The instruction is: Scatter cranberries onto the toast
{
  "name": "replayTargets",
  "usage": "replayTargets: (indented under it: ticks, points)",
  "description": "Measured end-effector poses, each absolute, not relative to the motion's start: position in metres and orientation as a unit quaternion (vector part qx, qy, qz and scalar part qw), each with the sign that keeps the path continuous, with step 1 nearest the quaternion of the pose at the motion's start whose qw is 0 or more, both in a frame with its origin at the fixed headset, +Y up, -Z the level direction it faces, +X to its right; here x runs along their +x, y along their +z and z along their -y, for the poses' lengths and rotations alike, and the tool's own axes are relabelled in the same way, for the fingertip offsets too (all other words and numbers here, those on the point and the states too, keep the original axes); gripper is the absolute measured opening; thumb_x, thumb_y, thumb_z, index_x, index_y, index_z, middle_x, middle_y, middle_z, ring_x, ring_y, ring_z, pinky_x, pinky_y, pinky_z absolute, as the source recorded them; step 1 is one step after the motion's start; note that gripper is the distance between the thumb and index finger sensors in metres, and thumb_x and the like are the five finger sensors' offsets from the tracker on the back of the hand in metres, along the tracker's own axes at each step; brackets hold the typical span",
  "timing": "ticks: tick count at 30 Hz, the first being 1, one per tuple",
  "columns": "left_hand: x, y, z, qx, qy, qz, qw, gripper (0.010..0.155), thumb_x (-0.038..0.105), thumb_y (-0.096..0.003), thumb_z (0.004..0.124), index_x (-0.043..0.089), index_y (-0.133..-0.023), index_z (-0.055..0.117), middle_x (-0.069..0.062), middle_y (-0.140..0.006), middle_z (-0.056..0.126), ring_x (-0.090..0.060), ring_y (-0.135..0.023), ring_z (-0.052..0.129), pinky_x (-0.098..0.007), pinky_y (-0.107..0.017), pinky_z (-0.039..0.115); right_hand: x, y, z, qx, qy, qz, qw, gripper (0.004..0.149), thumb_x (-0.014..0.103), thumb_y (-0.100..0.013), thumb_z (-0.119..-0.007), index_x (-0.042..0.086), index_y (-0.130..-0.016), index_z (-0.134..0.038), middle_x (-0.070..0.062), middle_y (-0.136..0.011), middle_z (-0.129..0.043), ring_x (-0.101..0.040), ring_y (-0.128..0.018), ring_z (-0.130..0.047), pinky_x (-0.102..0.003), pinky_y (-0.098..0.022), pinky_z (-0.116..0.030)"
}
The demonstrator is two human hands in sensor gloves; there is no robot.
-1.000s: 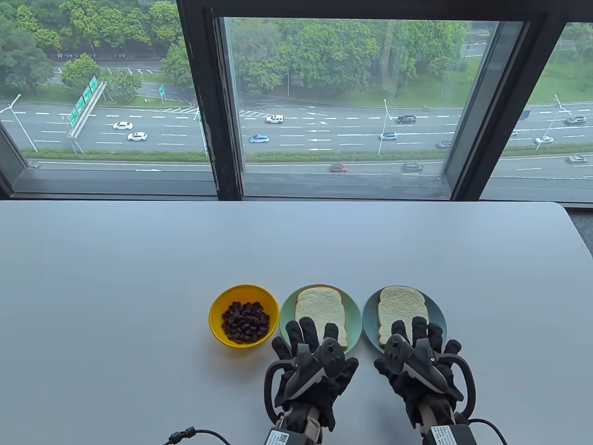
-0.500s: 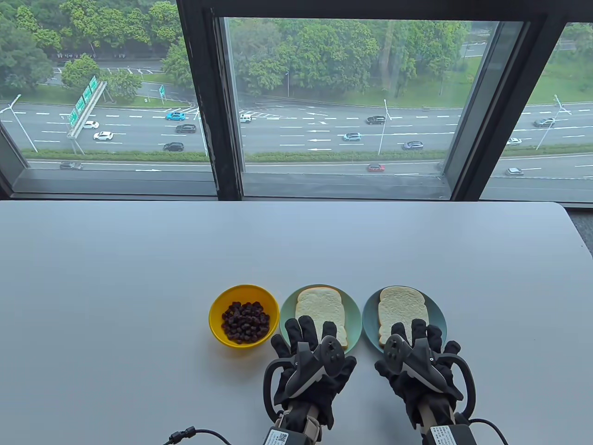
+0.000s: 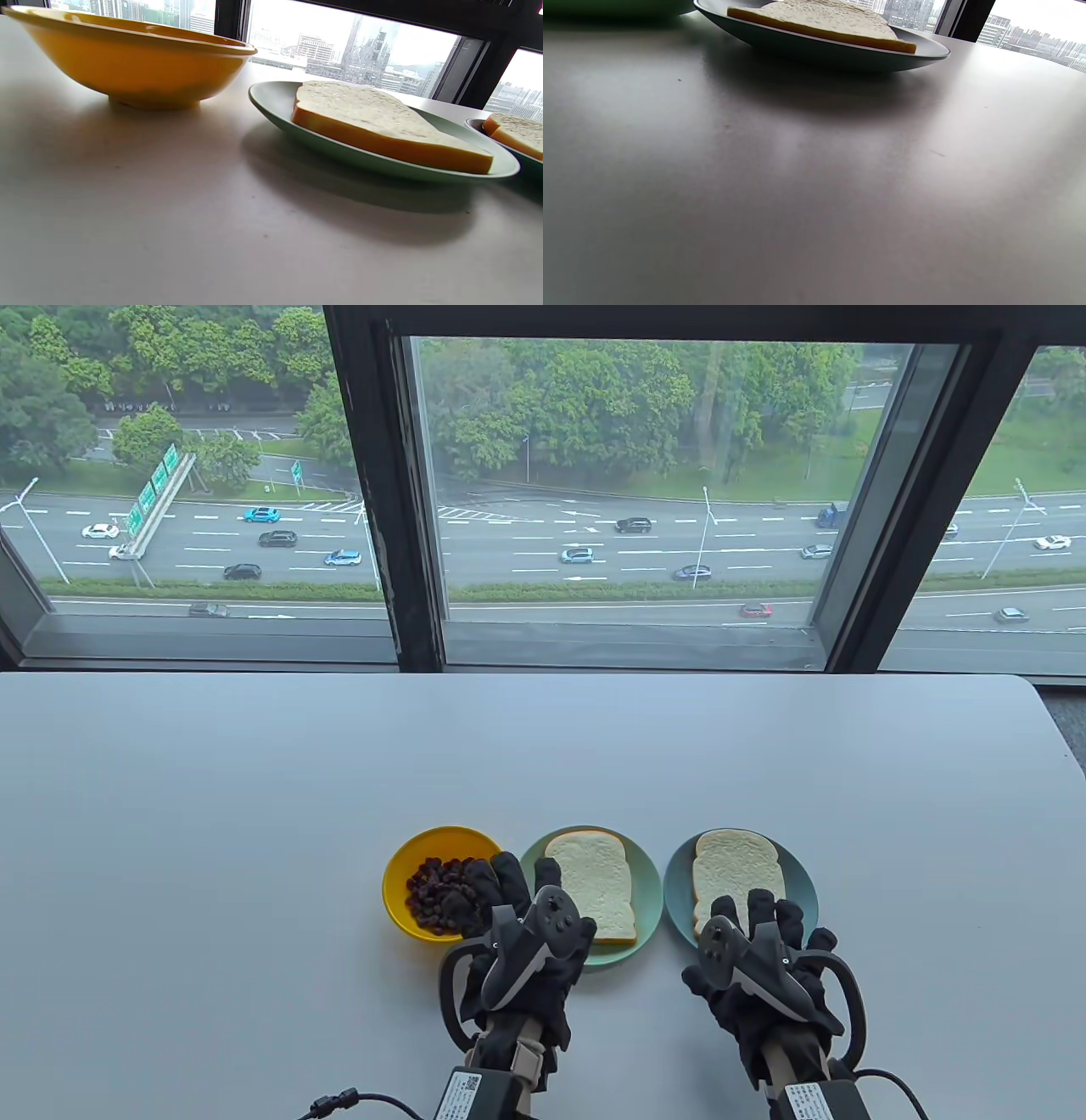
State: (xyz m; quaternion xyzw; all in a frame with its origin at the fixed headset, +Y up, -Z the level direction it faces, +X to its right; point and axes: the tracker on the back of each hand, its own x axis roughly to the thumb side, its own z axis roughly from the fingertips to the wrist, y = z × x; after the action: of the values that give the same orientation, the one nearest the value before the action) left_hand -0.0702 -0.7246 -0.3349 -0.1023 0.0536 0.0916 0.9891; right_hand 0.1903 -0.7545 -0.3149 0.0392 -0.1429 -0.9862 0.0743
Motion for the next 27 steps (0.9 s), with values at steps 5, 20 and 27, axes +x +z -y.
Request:
replayTargets:
  ticks: [5, 20, 27]
  points:
    - [-0.111, -0.346, 0.723, -0.11, 0.091, -0.134, 0.981, 0.081, 0.07, -0.043, 0.052, 0.051, -0.105, 0.004, 0.002, -0.115, -0.017, -0.027, -0.103, -0.024, -0.063, -0.078, -0.003, 0.191, -0.316, 0.755, 0.041, -0.986, 0.143, 0.076, 0.084, 0.073, -0.037, -0.037, 0.031, -0.097, 0.006, -0.017, -0.104, 0.002, -0.047, -0.098, -0.009, -0.072, -0.065, -0.029]
    - [-0.203, -0.341, 0.751, -0.116, 0.279, -0.304, 0.904, 0.083, 0.056, -0.0481, 0.064, 0.046, -0.104, 0.004, -0.001, -0.117, -0.004, -0.03, -0.111, 0.014, -0.043, -0.088, 0.036, 0.19, -0.316, 0.753, 0.041, -0.986, 0.145, 0.072, 0.084, 0.073, -0.038, -0.038, 0.032, -0.097, 0.005, -0.017, -0.104, 0.002, -0.047, -0.098, -0.009, -0.072, -0.065, -0.029]
    - [-0.201, -0.344, 0.756, -0.125, 0.263, -0.316, 0.903, 0.083, 0.046, -0.0495, 0.069, 0.038, -0.107, 0.01, -0.005, -0.119, 0.033, -0.023, -0.095, 0.067, -0.034, -0.067, 0.077, 0.191, -0.317, 0.753, 0.04, -0.986, 0.148, 0.068, 0.084, 0.072, -0.038, -0.038, 0.032, -0.097, 0.005, -0.017, -0.104, 0.002, -0.047, -0.098, -0.009, -0.072, -0.066, -0.029]
